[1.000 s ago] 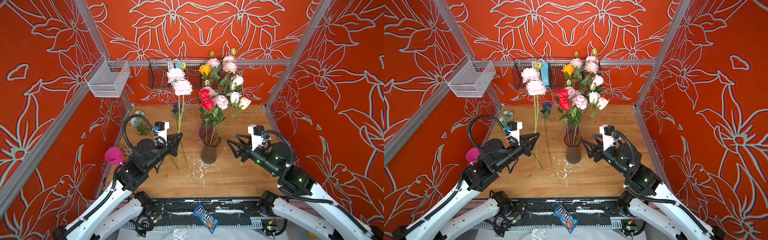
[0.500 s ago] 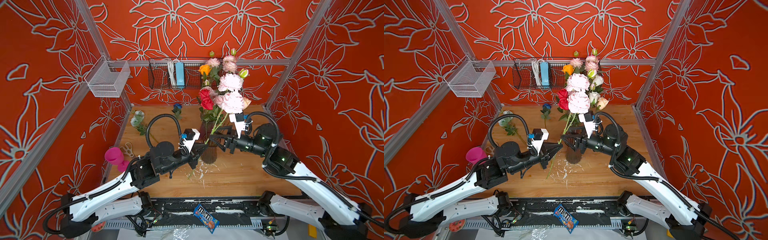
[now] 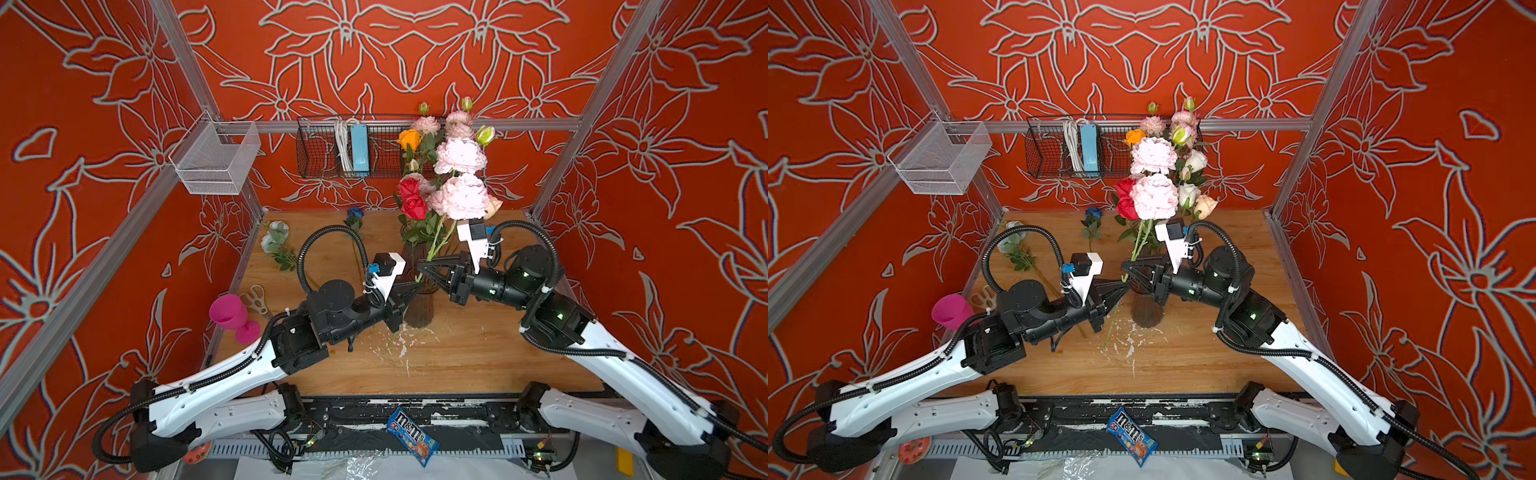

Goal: Arrange flowers in a vase
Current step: Place the flower in the vase.

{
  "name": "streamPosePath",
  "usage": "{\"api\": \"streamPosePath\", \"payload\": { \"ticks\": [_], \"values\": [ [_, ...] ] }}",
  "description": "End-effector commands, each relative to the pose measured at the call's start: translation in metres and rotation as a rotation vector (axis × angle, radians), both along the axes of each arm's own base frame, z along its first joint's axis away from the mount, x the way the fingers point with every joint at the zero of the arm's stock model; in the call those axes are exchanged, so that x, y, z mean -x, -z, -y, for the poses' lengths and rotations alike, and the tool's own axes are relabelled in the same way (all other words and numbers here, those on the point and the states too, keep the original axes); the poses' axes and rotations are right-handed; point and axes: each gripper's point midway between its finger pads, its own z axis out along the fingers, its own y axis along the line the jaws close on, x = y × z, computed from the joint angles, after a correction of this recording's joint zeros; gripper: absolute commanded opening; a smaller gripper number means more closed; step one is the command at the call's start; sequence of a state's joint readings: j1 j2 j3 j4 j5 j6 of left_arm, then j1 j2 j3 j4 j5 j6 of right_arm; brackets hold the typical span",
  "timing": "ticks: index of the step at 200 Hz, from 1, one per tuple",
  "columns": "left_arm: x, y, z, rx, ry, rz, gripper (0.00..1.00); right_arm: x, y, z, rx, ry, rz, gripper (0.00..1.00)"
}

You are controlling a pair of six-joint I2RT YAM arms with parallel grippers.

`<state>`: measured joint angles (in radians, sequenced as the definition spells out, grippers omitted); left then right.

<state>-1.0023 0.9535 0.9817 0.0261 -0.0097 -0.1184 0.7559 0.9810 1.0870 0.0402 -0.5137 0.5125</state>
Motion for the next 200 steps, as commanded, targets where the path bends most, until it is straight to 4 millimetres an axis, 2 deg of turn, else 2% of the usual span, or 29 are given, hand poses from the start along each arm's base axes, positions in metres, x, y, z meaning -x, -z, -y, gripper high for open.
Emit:
{"api": "streamPosePath", "payload": {
  "ticks": [1, 15, 34, 53, 79, 107, 119, 140, 166, 200],
  "values": [
    [0.002, -0.012, 0.001, 0.037, 0.008, 0.035, 0.24, 0.000, -0.013, 0.006, -0.022, 0.030, 0.031, 0.04],
    [0.000, -0.011, -0.004, 0.040, -0.020, 0.034, 0.47, -0.004, -0.014, 0.013, -0.006, 0.080, 0.050, 0.03],
    [-0.003, -0.008, -0.021, 0.050, -0.088, 0.025, 0.67, -0.010, -0.017, 0.029, 0.037, 0.180, 0.094, 0.03],
    [-0.014, 0.001, -0.052, 0.093, -0.241, 0.005, 0.72, -0.018, -0.025, 0.052, 0.089, 0.315, 0.167, 0.03],
    [-0.028, 0.030, -0.102, 0.152, -0.484, -0.065, 0.77, -0.032, -0.050, 0.088, 0.122, 0.535, 0.261, 0.03],
    [-0.024, 0.049, -0.122, 0.183, -0.528, -0.103, 0.78, -0.041, -0.081, 0.109, 0.132, 0.673, 0.346, 0.03],
    [-0.022, 0.052, -0.128, 0.187, -0.539, -0.113, 0.78, -0.048, -0.087, 0.110, 0.161, 0.713, 0.369, 0.03],
    [-0.020, 0.055, -0.134, 0.177, -0.551, -0.121, 0.78, -0.065, -0.083, 0.103, 0.218, 0.740, 0.368, 0.03],
    [-0.020, 0.061, -0.138, 0.171, -0.568, -0.129, 0.78, -0.085, -0.060, 0.081, 0.267, 0.713, 0.322, 0.03],
    [-0.021, 0.070, -0.142, 0.167, -0.591, -0.138, 0.79, -0.101, -0.016, 0.060, 0.316, 0.669, 0.237, 0.03]
  ]
}}
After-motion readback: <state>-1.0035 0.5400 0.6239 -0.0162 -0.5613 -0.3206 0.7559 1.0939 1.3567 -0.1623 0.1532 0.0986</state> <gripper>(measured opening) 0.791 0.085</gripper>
